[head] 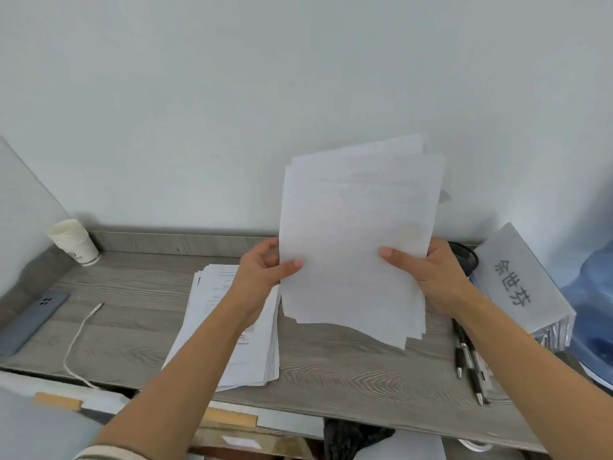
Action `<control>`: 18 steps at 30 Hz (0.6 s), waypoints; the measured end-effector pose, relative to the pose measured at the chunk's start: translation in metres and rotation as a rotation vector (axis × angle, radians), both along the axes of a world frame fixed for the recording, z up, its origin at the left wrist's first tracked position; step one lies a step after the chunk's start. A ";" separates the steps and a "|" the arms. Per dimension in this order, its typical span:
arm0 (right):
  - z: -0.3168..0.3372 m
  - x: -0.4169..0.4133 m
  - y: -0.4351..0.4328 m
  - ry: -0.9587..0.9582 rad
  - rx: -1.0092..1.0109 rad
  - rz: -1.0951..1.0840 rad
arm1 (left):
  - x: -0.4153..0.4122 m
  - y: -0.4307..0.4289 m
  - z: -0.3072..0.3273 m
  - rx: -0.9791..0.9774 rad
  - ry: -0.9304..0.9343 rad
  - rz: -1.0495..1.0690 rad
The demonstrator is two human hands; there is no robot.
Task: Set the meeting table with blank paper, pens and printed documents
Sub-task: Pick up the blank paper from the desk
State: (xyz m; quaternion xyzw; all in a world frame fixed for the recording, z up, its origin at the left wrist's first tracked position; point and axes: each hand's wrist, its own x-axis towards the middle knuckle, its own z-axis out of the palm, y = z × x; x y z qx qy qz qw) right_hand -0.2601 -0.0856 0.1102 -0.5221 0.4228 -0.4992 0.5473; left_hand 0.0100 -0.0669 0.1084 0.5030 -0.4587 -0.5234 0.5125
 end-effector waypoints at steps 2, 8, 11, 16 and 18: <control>-0.008 -0.005 0.000 0.014 0.030 -0.011 | 0.002 0.000 -0.003 -0.012 -0.021 0.014; -0.056 -0.009 0.025 0.107 0.216 0.051 | -0.009 0.019 -0.049 0.116 -0.119 -0.047; -0.064 -0.008 0.035 0.055 0.226 0.024 | -0.019 0.027 -0.054 0.097 -0.182 -0.023; -0.045 -0.010 0.036 0.027 0.010 -0.036 | -0.025 0.026 -0.033 -0.158 -0.374 0.075; -0.041 -0.012 0.035 0.064 -0.056 -0.018 | -0.024 0.025 -0.030 -0.182 -0.371 0.060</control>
